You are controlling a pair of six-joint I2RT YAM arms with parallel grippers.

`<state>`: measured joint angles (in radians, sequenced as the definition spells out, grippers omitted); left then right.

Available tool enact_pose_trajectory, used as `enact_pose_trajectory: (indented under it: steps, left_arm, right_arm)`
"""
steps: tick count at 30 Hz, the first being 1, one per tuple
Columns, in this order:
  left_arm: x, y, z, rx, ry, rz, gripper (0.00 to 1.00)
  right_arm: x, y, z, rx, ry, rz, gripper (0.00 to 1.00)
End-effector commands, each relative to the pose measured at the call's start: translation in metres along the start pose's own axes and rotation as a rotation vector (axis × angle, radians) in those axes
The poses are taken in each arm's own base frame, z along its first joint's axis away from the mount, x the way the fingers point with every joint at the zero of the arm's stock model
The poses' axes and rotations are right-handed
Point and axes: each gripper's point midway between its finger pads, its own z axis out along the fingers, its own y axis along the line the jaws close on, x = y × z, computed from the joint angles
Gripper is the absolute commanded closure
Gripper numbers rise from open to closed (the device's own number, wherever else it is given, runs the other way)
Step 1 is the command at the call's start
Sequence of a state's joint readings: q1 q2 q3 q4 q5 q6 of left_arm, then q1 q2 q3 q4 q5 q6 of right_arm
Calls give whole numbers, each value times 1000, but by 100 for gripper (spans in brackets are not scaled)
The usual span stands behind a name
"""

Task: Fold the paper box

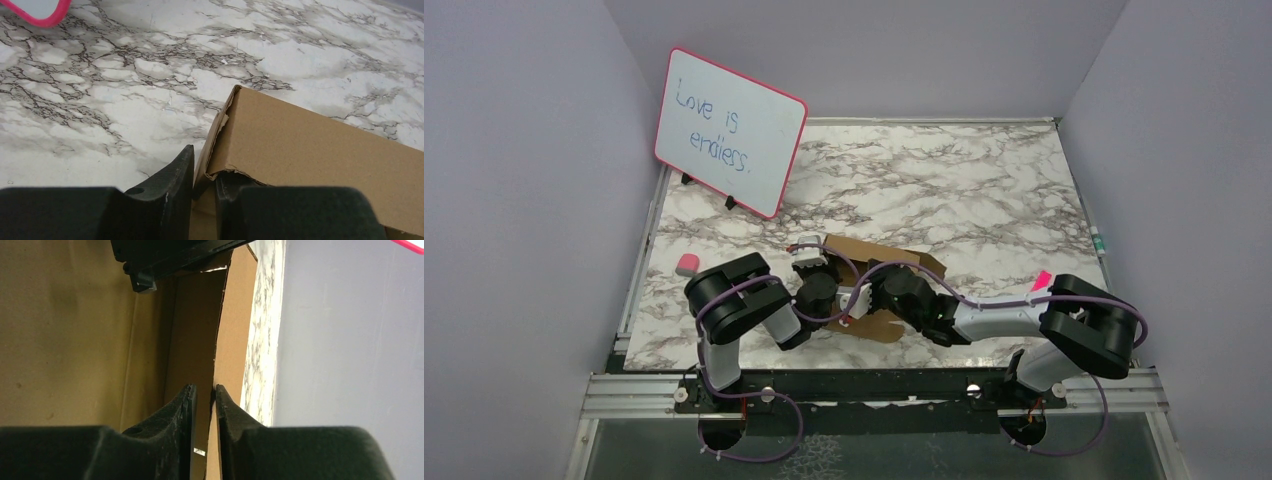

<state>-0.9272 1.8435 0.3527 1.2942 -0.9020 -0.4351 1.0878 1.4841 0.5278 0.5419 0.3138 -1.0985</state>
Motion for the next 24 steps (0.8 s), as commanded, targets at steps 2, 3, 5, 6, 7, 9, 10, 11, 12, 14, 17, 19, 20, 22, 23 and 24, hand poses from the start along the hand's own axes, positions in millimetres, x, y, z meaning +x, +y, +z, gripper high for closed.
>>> enact_pose_trajectory:
  steps: [2,3,5,6,7,9,10,11,12,14,17,19,20,22,23,24]
  left_arm:
    - [17,16,-8,15,70,136,100]
    - [18,16,-8,22,72,142,100]
    - [17,15,-9,37,72,137,100]
    - [16,15,-9,39,70,134,100]
    - [15,15,-9,41,70,132,100]
    - [12,13,-9,51,69,126,100]
    - [12,12,-9,59,70,127,100]
    - [11,10,-9,71,71,130,100]
    - [10,8,-9,80,70,138,100]
    - [9,8,-9,89,70,160,100]
    - [6,16,-10,61,74,174,100]
    - [3,21,-10,47,82,190,100]
    - [1,22,-10,44,84,201,100]
    - [-2,22,-11,45,96,221,100]
    - [-4,22,-12,50,101,228,100]
    - [-6,21,-13,55,104,237,100]
  right_arm:
    - [3,-3,-3,39,26,-3,75]
    - [5,-4,-2,48,37,-15,75]
    - [10,-5,-2,73,59,-41,75]
    - [13,-6,-1,84,76,-57,76]
    - [17,-6,-1,92,94,-71,77]
    - [20,-2,0,86,113,-92,80]
    - [21,-1,1,85,119,-98,81]
    - [22,-1,2,88,120,-100,81]
    - [21,-3,2,98,119,-96,81]
    - [18,-10,-1,124,102,-75,81]
    - [8,-24,-11,150,50,-12,80]
    - [1,-35,-20,172,10,65,78]
    - [-4,-42,-26,184,-14,127,77]
    - [-12,-51,-36,177,-50,272,76]
    - [-18,-57,-43,178,-73,361,74]
    - [-20,-64,-50,191,-88,451,71]
